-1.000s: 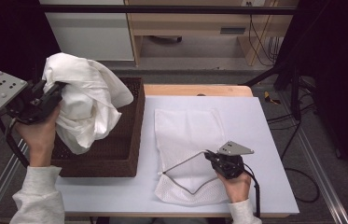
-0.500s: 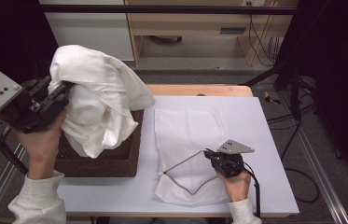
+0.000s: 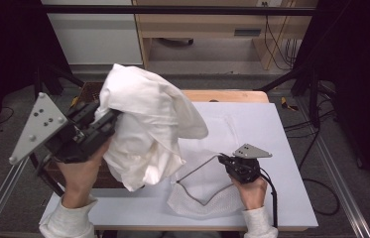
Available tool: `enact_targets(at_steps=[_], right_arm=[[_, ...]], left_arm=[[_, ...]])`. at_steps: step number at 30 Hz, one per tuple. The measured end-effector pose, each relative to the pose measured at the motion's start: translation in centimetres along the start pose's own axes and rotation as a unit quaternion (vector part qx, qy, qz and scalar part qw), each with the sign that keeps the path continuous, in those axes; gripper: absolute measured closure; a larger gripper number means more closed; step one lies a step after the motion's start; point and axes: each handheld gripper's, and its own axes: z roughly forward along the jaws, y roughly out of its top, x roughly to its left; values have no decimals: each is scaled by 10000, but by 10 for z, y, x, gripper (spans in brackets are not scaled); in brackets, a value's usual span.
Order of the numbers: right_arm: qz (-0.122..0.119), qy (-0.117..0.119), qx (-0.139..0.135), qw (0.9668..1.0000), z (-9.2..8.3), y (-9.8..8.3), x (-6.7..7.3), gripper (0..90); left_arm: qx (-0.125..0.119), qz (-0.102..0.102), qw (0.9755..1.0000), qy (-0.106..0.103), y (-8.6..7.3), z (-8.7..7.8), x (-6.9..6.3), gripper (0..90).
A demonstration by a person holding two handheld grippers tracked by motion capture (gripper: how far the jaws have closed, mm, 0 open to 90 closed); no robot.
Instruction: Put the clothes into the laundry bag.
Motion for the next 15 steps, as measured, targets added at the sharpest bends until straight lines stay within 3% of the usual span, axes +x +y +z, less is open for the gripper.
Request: enact_targets(at_steps=[8, 15], right_arm=[[67, -35, -22, 10000, 5, 3, -4, 884], [182, -24, -74, 9998, 10, 7, -9, 884]], left_arm=[[100, -102, 9984, -548, -25, 5, -33, 744], [386, -169, 9960, -789, -52, 4, -49, 744]])
